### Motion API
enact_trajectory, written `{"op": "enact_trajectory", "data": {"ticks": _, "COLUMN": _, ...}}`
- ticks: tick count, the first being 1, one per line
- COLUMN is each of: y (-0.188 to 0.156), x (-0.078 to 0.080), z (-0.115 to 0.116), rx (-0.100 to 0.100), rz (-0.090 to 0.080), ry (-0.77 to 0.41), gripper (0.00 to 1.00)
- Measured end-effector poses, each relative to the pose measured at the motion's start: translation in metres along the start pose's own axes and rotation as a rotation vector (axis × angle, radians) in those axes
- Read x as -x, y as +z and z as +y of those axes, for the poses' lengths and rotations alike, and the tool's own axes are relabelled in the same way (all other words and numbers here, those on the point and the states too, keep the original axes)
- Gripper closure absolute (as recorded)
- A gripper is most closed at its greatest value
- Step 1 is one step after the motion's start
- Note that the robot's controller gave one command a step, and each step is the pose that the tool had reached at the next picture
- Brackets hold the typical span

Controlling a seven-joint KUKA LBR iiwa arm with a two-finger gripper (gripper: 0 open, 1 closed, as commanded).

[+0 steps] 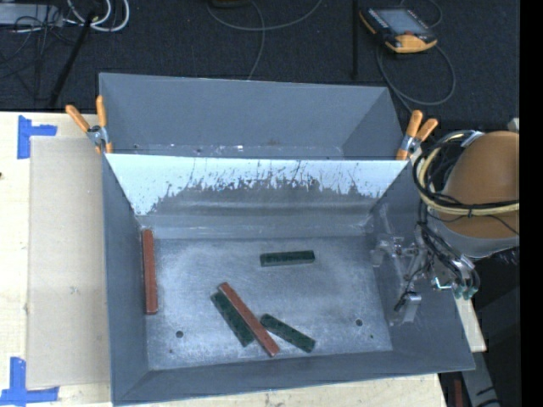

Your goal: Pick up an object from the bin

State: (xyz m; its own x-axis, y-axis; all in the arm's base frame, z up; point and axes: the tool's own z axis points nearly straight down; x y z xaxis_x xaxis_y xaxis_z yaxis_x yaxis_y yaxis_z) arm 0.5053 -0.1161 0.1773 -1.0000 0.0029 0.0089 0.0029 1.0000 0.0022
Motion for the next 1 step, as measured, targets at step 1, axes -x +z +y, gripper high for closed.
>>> {"op": "enact_trajectory", "data": {"ticks": 1, "y": 0.1118, "x": 0.0508, "z": 0.0594, "rx": 0.001, "rz": -0.003, "ry": -0.097, "gripper": 0.0}}
